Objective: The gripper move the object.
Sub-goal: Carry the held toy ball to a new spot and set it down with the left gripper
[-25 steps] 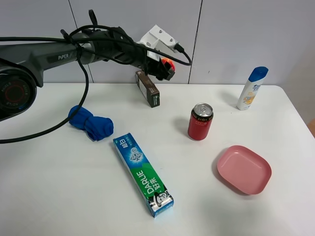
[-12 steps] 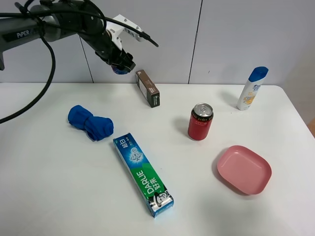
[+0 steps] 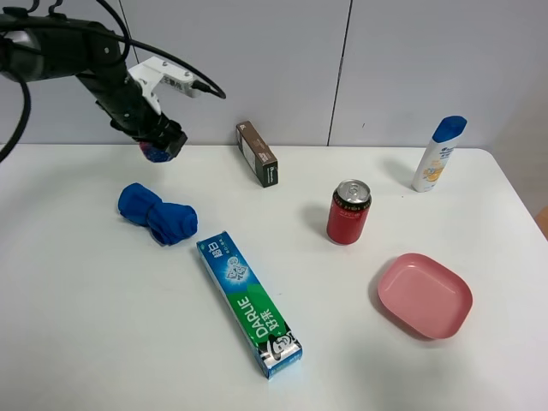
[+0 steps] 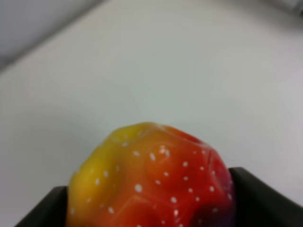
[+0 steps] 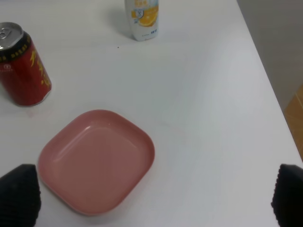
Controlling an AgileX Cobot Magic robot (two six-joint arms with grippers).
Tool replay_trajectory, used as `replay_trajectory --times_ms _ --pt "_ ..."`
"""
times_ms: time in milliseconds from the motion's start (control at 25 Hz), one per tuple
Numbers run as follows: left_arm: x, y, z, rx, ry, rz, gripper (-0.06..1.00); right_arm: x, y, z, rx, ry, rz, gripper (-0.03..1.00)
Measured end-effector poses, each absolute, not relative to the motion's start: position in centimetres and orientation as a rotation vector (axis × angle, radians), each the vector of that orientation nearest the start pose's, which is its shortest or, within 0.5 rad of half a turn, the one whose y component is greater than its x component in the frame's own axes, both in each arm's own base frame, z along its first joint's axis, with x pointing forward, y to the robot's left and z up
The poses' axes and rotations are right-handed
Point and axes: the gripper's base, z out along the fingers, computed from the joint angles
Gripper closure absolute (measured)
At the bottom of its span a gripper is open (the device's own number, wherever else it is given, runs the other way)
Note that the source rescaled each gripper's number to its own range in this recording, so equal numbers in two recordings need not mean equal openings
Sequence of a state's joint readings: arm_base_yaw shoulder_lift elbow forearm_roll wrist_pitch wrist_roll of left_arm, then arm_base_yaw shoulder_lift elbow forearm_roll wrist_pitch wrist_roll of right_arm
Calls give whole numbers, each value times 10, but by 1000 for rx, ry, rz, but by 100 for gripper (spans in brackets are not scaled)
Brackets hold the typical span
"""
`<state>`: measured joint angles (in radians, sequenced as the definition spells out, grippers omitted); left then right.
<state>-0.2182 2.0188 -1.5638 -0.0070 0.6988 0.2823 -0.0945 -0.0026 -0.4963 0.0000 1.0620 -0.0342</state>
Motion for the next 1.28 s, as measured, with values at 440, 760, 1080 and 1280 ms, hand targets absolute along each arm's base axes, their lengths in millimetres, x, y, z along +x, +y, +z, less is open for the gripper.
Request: replay_trajectory --times_ms 440,760,1080,1280 --pt "359 -23 197 430 2677 57 93 -5 0 276 62 2047 -80 -3" --pt "340 -22 172 371 2759 -26 93 -5 0 276 62 2047 -80 -3" --pt "341 -29 149 370 2806 -129 93 -5 0 276 62 2047 -80 -3" --pt "343 -29 148 368 2788 -124 93 -5 0 276 62 2047 -80 -3"
